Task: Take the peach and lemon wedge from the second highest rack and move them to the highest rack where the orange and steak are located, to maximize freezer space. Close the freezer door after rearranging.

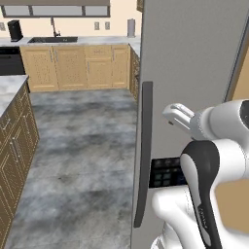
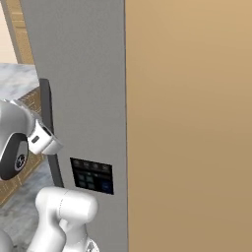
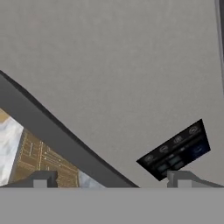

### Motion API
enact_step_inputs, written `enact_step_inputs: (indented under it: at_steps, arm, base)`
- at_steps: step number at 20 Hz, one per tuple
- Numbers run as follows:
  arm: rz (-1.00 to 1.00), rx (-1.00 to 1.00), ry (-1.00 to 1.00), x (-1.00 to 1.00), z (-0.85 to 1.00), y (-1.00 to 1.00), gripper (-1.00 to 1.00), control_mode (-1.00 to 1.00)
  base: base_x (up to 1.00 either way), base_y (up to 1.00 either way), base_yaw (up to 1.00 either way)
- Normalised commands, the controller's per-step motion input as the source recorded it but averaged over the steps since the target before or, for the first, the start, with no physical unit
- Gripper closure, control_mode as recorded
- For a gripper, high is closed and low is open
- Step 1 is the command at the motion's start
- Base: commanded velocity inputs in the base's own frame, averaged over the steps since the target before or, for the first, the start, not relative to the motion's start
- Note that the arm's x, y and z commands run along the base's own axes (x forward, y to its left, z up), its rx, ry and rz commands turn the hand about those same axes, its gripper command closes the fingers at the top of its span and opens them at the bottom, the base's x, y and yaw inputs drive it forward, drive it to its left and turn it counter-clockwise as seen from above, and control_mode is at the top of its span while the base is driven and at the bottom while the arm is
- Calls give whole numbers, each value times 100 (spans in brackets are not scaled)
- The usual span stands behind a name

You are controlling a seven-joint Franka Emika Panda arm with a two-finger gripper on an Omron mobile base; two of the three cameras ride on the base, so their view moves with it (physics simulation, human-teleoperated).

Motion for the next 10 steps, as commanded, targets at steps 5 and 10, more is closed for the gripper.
enact_step_inputs:
  at_steps: [5,10]
  arm:
    - [-1,9,0,38,0,-14,-100,-100]
    - [-20,2,0,48,0,-10,-100,-100]
  base:
    - [0,0,0]
    - [0,0,0]
